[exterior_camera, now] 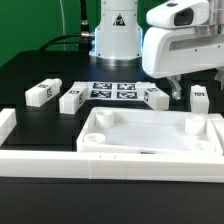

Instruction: Assemble desk

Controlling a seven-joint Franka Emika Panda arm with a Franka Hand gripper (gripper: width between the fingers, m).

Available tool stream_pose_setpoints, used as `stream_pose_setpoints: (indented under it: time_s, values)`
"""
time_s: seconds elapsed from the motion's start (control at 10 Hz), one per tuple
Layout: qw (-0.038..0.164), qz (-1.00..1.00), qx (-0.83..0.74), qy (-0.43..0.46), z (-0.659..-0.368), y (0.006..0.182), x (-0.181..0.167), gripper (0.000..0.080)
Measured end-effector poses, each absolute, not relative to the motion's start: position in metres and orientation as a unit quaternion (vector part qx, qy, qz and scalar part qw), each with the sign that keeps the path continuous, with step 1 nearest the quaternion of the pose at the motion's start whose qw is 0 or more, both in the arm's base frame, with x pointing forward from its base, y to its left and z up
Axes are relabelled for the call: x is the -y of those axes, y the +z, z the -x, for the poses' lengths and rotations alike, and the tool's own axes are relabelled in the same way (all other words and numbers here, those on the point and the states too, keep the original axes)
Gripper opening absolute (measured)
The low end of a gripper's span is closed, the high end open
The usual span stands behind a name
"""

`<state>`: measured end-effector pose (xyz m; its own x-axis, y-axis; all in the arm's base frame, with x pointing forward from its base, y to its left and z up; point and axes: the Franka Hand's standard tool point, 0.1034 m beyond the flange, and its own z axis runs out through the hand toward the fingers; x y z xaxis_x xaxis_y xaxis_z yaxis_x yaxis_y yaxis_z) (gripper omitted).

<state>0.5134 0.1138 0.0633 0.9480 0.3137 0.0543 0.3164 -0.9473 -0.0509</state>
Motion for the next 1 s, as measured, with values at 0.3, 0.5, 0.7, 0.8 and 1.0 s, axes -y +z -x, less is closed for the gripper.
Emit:
stream_pose_setpoints:
  time_s: [0.3,0.5,0.7,0.8,1.0]
  values:
    - [0.043,0.998,0.039,-0.02,-0.51,0.062,-0.117,0.0649]
    - [0.046,0.998,-0.051,-0.007,-0.485,0.052,-0.129,0.0649]
    - [0.05,0.99,-0.13,0.003,-0.469,0.045,-0.139,0.0649]
    - [0.052,0.989,-0.137,0.002,-0.464,0.042,-0.141,0.0649]
    - [0.05,0.991,-0.127,0.009,-0.465,0.042,-0.14,0.0649]
